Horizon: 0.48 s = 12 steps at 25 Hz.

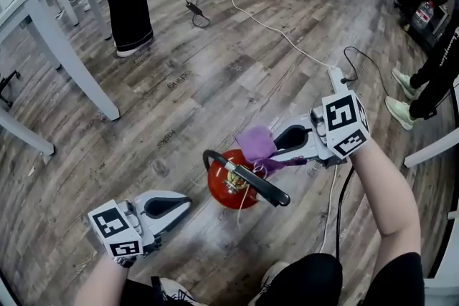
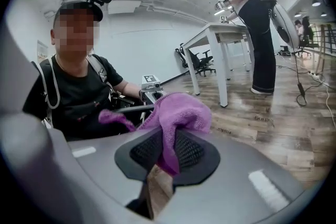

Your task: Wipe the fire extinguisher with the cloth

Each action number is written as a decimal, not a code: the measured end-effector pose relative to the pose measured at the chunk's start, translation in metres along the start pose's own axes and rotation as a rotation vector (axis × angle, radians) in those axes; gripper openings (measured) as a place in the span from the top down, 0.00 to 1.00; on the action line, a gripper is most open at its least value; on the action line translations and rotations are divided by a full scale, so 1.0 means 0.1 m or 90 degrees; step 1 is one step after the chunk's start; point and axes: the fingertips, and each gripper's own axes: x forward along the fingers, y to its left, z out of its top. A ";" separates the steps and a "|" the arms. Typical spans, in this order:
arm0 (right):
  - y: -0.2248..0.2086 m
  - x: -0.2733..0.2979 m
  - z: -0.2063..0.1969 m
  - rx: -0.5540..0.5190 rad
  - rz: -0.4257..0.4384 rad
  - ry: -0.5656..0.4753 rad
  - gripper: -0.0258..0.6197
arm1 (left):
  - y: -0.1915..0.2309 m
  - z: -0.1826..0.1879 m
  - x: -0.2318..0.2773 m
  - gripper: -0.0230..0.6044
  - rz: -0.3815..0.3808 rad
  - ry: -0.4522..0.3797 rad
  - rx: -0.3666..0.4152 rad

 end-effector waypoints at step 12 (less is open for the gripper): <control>-0.32 0.40 -1.36 0.216 -0.052 -0.126 0.87 | 0.07 -0.08 0.07 0.96 -0.011 0.006 -0.041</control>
